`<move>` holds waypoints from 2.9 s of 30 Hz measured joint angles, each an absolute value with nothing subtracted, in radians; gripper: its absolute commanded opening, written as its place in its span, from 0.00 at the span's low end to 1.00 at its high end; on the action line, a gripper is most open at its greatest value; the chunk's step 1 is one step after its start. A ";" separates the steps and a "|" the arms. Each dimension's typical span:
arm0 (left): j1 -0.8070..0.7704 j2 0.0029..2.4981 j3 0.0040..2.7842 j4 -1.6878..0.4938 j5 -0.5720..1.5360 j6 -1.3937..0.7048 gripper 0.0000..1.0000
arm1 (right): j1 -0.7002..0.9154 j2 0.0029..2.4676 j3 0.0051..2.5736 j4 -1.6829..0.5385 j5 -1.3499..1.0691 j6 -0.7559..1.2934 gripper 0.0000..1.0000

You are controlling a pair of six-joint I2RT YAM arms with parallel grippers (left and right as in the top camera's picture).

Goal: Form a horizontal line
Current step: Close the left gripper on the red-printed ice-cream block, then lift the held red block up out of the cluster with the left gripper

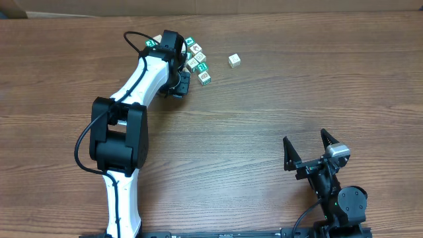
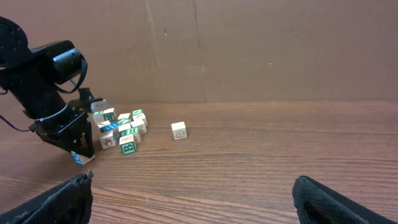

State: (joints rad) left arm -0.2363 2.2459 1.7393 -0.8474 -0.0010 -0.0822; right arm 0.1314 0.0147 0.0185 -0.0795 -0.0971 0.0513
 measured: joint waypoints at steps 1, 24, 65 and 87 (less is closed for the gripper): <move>-0.236 2.246 1.739 -0.853 -0.001 -0.094 0.41 | 0.131 0.015 0.019 -0.080 -0.097 0.052 1.00; -0.236 2.246 1.736 -0.877 -0.027 -0.150 0.33 | 0.131 0.015 0.019 -0.080 -0.097 0.051 1.00; -0.314 2.246 1.736 -0.972 -0.187 -0.282 0.44 | 0.131 0.015 0.019 -0.080 -0.097 0.051 1.00; -0.314 2.246 1.736 -0.965 -0.187 -0.270 0.44 | 0.131 0.015 0.019 -0.080 -0.097 0.052 1.00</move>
State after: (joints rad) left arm -0.3138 2.2463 1.7355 -0.9653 -0.1875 -0.2703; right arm 0.1314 0.0147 0.0185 -0.0799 -0.0971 0.0517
